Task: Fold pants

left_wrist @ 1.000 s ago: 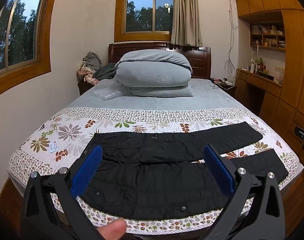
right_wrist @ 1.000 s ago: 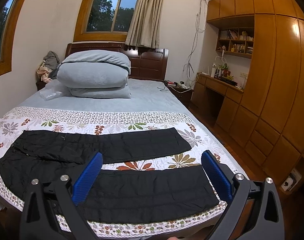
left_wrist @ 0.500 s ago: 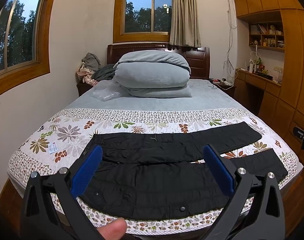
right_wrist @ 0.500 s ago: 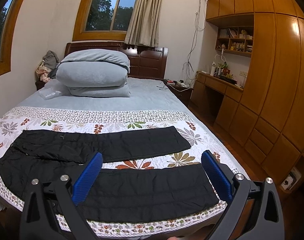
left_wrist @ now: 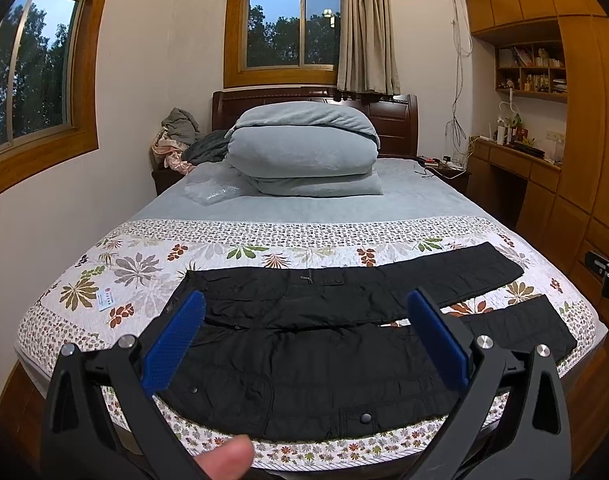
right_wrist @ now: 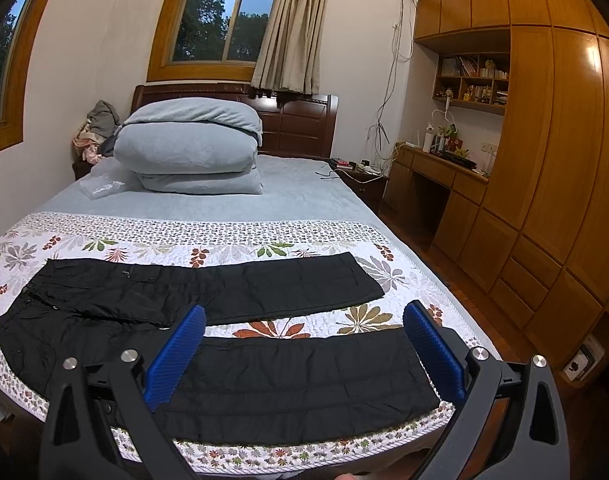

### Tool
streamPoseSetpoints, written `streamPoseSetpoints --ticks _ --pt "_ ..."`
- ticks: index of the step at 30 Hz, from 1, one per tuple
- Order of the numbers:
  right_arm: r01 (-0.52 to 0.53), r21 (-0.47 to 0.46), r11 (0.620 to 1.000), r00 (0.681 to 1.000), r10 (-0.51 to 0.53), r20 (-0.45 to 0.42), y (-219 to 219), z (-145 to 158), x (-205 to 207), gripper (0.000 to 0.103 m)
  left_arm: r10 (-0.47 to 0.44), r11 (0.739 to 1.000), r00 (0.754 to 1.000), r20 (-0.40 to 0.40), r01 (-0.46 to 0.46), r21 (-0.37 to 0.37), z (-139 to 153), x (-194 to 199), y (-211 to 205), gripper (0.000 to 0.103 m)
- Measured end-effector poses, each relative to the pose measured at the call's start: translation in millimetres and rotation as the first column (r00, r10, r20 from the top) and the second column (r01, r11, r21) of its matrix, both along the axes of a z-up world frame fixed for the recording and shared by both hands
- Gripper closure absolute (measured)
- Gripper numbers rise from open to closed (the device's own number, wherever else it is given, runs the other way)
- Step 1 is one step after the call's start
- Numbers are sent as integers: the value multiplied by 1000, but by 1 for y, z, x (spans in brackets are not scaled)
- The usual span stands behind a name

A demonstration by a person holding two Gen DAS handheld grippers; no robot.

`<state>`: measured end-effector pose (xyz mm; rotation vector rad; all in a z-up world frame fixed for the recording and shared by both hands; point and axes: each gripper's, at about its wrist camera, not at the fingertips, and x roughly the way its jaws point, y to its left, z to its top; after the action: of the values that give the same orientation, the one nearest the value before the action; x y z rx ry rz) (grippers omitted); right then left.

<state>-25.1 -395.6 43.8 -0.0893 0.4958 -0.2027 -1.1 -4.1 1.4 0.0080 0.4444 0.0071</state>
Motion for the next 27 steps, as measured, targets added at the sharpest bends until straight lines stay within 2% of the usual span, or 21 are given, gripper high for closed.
streamPoseSetpoints --ticks 27 --pt "-10 2 1000 1000 10 -2 2 -2 0 3 -14 1000 1000 -8 14 -4 -3 1 -1 2"
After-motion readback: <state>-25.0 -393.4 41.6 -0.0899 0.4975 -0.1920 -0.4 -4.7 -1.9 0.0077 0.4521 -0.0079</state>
